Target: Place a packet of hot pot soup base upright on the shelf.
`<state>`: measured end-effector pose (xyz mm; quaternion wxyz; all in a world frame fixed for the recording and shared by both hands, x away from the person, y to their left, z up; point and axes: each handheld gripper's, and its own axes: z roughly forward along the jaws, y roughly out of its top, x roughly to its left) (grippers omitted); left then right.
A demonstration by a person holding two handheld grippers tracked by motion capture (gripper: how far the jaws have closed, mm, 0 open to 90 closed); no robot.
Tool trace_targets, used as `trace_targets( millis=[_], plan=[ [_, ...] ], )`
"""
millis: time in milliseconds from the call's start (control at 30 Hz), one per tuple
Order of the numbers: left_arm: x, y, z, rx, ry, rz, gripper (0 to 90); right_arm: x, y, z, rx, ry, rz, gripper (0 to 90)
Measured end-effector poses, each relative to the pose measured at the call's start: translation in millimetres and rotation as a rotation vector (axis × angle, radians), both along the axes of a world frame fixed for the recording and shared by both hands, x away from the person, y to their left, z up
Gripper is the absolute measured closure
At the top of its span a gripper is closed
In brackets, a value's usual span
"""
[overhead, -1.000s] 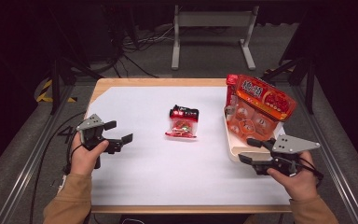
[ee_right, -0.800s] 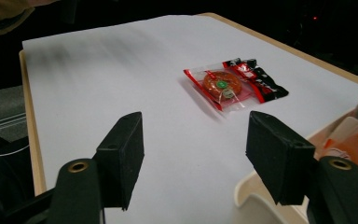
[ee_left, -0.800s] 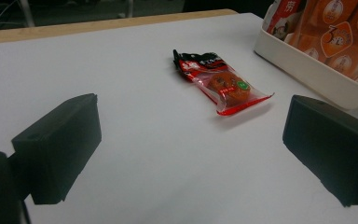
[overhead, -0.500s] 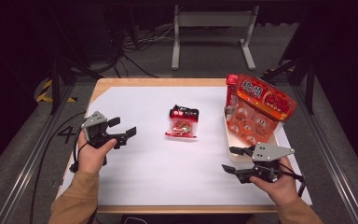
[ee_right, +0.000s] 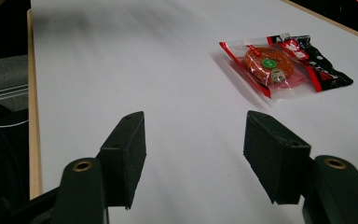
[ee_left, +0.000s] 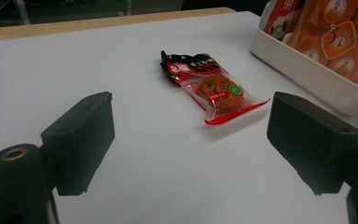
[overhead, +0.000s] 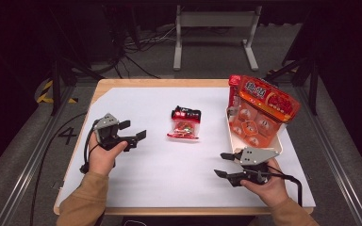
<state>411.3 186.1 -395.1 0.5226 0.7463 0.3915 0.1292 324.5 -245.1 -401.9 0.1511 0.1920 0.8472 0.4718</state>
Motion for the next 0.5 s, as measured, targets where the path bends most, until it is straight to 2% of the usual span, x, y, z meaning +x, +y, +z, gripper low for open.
trace_targets(
  millis=[133,300,500],
  plan=[
    [3.0,-5.4,0.2,0.012,-0.007,-0.010,15.3,-0.2,0.8,0.1,-0.001,-0.003,0.001,38.9],
    [7.9,-19.6,-5.2,-0.003,-0.006,-0.035,14.7,-1.1,2.2,0.3,0.000,-0.009,-0.002,38.0],
    [20.1,-35.4,-8.3,0.024,0.000,-0.046,15.3,-1.5,3.0,0.5,0.000,-0.013,-0.003,37.2]
  ],
)
